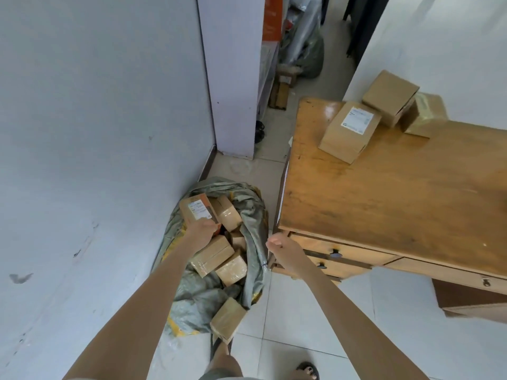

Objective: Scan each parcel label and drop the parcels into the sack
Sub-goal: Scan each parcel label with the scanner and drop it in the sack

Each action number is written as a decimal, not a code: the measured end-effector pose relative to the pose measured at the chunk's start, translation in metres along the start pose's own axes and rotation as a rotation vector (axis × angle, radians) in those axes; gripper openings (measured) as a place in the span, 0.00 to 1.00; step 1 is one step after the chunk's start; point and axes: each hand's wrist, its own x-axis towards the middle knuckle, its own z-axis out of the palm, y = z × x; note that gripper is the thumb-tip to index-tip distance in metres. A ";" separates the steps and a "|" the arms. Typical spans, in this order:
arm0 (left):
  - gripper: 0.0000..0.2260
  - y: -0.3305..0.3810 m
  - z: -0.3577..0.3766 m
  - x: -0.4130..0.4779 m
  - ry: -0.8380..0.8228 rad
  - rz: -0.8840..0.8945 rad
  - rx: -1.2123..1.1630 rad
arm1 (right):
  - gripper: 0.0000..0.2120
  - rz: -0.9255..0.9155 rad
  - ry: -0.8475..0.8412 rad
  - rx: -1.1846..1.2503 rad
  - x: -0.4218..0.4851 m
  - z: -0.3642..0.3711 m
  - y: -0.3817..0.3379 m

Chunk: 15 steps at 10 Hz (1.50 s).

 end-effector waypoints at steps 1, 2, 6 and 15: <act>0.04 0.022 0.037 -0.015 0.006 0.110 0.013 | 0.16 -0.063 0.031 -0.020 -0.017 -0.036 0.028; 0.07 0.044 0.086 -0.029 0.050 0.047 -0.026 | 0.16 -0.088 0.026 -0.041 -0.051 -0.078 0.059; 0.20 0.221 0.262 -0.054 -0.041 0.247 0.205 | 0.16 -0.036 0.197 0.072 -0.091 -0.261 0.164; 0.47 0.406 0.290 0.166 0.305 0.247 0.713 | 0.15 -0.076 0.131 -0.105 0.147 -0.468 0.115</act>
